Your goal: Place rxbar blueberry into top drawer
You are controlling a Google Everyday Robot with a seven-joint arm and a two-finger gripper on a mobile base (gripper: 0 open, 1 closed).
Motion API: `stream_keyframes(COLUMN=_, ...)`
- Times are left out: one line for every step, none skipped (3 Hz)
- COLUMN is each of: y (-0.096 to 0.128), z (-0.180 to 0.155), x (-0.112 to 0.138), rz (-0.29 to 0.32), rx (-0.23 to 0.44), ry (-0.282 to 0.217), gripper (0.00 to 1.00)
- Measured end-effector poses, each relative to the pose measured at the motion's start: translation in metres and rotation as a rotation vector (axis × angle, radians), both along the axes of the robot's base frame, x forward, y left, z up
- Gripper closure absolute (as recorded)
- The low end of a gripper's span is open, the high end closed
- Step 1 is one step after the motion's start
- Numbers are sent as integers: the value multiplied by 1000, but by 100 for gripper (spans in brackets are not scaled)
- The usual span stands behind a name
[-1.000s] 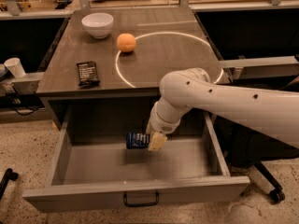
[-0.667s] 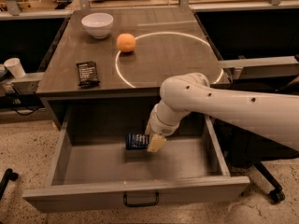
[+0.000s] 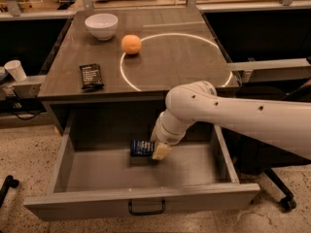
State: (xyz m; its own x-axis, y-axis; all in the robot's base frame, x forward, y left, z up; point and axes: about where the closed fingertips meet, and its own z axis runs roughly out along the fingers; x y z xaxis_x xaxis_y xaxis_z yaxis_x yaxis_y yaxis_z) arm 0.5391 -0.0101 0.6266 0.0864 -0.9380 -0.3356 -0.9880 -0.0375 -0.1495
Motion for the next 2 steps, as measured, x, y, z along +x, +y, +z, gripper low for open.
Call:
stream_keyframes(y=0, z=0, x=0, rz=0, rx=0, ry=0, gripper=27)
stream_keyframes(y=0, z=0, x=0, rz=0, rx=0, ry=0, gripper=4)
